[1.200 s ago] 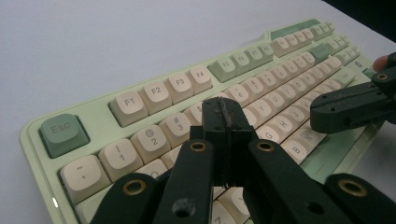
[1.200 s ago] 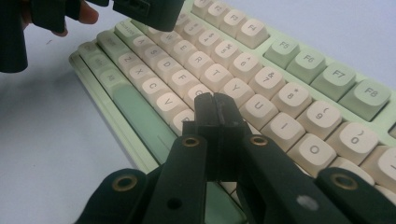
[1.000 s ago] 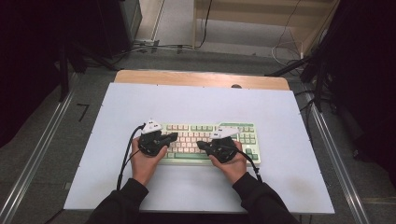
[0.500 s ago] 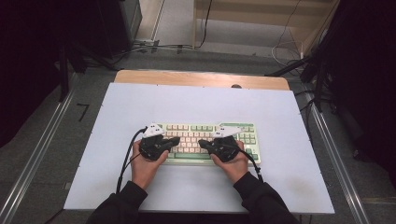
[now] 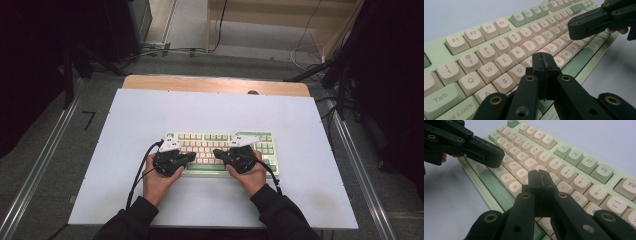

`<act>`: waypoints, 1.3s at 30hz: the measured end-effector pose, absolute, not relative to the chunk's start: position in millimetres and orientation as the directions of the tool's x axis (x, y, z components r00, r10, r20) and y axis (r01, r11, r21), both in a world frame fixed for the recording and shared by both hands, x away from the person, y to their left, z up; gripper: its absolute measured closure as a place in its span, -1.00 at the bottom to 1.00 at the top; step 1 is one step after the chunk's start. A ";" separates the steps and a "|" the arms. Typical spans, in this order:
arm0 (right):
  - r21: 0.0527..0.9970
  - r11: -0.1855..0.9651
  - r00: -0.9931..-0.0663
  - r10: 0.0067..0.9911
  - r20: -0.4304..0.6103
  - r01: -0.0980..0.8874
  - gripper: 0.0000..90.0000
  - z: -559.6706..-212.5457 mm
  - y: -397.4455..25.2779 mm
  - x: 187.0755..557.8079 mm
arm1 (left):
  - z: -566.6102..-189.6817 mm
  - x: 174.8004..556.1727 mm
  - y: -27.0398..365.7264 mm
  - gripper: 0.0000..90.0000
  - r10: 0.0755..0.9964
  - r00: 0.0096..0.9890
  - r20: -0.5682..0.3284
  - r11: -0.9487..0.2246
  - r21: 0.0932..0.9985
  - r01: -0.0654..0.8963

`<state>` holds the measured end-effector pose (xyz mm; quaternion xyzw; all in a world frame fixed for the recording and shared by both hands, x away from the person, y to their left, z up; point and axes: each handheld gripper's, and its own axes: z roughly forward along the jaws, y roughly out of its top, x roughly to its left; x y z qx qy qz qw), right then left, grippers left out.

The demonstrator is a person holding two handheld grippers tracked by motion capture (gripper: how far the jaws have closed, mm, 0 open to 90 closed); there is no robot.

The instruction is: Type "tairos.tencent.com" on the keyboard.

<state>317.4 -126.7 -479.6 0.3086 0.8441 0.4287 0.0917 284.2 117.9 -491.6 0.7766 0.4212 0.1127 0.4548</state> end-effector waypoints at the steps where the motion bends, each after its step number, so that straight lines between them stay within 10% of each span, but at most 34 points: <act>1: 0.780 0.442 -0.792 0.600 0.110 0.443 0.96 -479.7 -126.8 317.4 | -492.0 284.1 117.7 1.00 0.756 0.620 -0.209 -0.232 0.800 0.553; 39: 0.784 0.441 -0.796 0.596 0.106 0.436 0.96 -478.6 -126.1 316.0 | -487.6 290.1 131.1 1.00 0.783 0.572 -0.245 -0.144 0.823 0.550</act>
